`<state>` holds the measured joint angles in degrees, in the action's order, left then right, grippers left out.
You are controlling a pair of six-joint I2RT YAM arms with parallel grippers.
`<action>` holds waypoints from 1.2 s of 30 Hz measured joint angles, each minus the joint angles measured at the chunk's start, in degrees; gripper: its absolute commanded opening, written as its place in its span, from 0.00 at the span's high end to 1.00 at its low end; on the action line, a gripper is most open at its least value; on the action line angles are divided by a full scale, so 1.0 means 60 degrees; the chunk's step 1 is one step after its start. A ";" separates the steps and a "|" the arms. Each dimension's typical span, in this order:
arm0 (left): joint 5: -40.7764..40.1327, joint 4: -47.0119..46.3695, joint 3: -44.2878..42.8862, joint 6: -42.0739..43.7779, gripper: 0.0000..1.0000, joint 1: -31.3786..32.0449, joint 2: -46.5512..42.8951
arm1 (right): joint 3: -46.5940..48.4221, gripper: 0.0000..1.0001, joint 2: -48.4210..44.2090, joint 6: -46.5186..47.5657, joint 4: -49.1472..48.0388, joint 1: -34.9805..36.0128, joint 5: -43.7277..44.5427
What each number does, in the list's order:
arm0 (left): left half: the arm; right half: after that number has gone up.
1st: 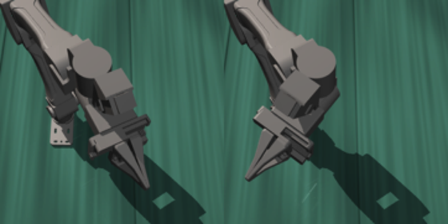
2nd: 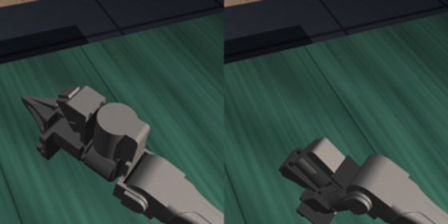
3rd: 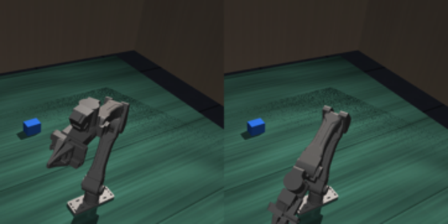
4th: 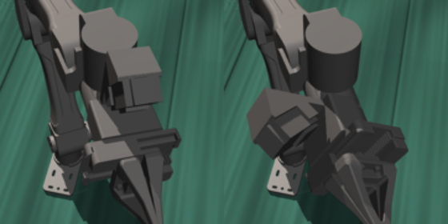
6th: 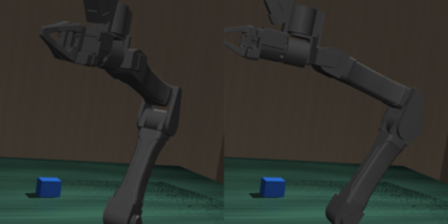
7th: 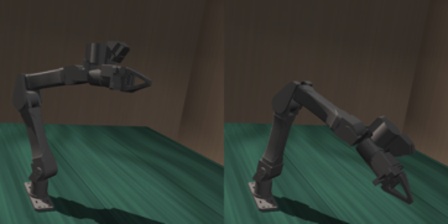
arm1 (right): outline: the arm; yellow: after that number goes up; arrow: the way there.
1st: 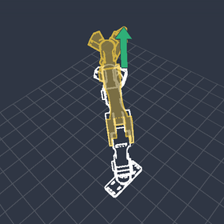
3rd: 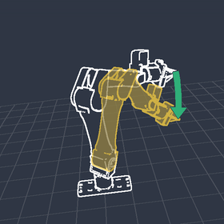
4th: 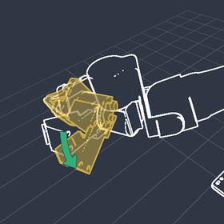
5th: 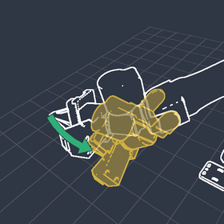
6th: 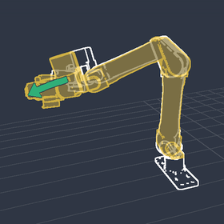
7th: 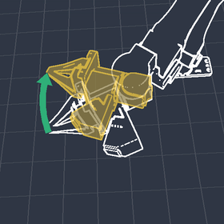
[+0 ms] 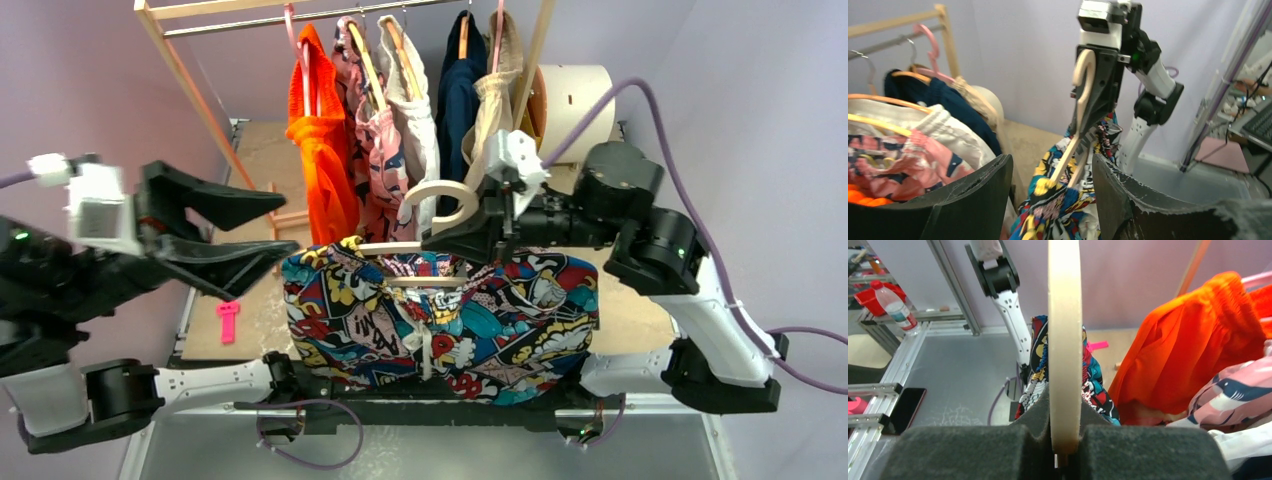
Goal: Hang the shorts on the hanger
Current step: Hang the shorts on the hanger.
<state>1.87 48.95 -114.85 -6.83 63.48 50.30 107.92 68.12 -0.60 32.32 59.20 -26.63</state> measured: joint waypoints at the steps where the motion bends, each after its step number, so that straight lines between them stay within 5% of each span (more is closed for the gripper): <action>1: 0.0186 0.0000 0.0051 0.0007 0.42 0.0000 0.0160 | -0.0055 1.00 0.0109 0.0025 0.0080 0.0000 0.0011; 17: 0.1679 0.0659 0.1865 0.0831 0.41 0.0000 0.1807 | -0.0521 1.00 -0.0127 0.0146 0.0353 0.0000 0.0004; 28: 0.2346 0.0656 0.1876 0.1260 0.55 0.0000 0.2302 | -0.0568 1.00 -0.0113 0.0226 0.0372 -0.0004 -0.0164; 31: 0.2528 0.0656 0.1902 0.1337 0.69 0.0000 0.2386 | -0.0572 1.00 -0.0113 0.0259 0.0455 -0.0004 -0.0229; 35: 0.2707 0.0652 0.1949 0.1392 1.00 0.0000 0.2390 | -0.0572 1.00 -0.0113 0.0291 0.0583 -0.0004 -0.0317; 36: 0.2838 0.0652 0.1963 0.1432 1.00 0.0000 0.2386 | -0.0572 1.00 -0.0109 0.0324 0.0579 -0.0004 -0.0317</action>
<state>18.90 52.86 -103.07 1.76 63.48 64.62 104.49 67.46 1.34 35.79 59.18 -28.53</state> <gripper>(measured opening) 0.125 0.045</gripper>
